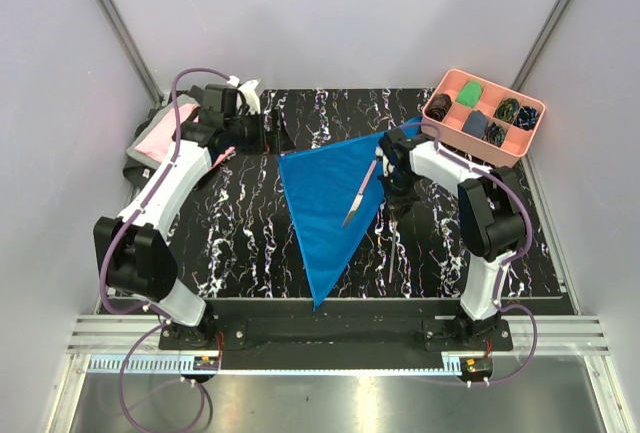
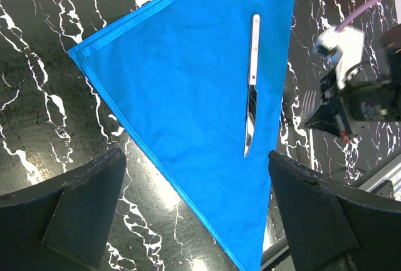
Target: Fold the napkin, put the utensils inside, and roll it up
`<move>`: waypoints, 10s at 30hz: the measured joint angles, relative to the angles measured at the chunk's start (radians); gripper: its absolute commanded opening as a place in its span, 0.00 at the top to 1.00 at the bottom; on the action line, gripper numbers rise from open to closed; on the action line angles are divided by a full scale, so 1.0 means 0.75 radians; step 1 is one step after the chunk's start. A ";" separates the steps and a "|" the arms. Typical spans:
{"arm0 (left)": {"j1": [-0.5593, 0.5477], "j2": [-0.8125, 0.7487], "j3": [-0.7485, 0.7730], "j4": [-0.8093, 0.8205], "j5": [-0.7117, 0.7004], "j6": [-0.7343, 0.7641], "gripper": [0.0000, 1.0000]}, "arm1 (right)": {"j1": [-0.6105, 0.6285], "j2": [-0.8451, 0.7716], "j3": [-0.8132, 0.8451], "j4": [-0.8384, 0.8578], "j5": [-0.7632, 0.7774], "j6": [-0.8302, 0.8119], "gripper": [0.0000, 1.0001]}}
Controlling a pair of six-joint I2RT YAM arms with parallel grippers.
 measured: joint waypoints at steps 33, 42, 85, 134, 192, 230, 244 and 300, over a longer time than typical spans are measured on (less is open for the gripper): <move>-0.210 -0.178 -0.228 0.144 0.055 -0.021 0.02 | -0.057 0.706 1.234 -0.489 -0.019 0.419 1.00; -0.210 -0.178 -0.228 0.144 0.067 -0.025 0.02 | -0.051 0.791 1.285 -0.531 0.045 0.440 1.00; -0.210 -0.178 -0.228 0.131 0.034 -0.016 0.01 | -0.288 0.369 0.803 -0.159 -0.056 0.450 0.54; -0.210 -0.071 -0.228 0.123 -0.011 -0.012 0.01 | -0.313 0.183 0.134 0.485 -0.254 0.605 0.71; 0.119 -0.185 -0.226 0.093 -0.034 -0.034 0.01 | 1.457 -0.243 -0.398 0.680 0.423 0.044 0.32; 0.119 -0.218 -0.227 0.116 0.049 -0.084 0.01 | 1.406 -0.269 -0.395 0.638 0.694 0.035 1.00; 0.119 -0.221 -0.227 0.134 0.057 -0.094 0.01 | 1.070 -0.526 -0.486 0.718 0.654 0.052 1.00; 0.119 -0.137 -0.227 0.143 0.146 -0.130 0.01 | 0.085 -0.051 -0.068 0.820 0.171 -0.015 0.30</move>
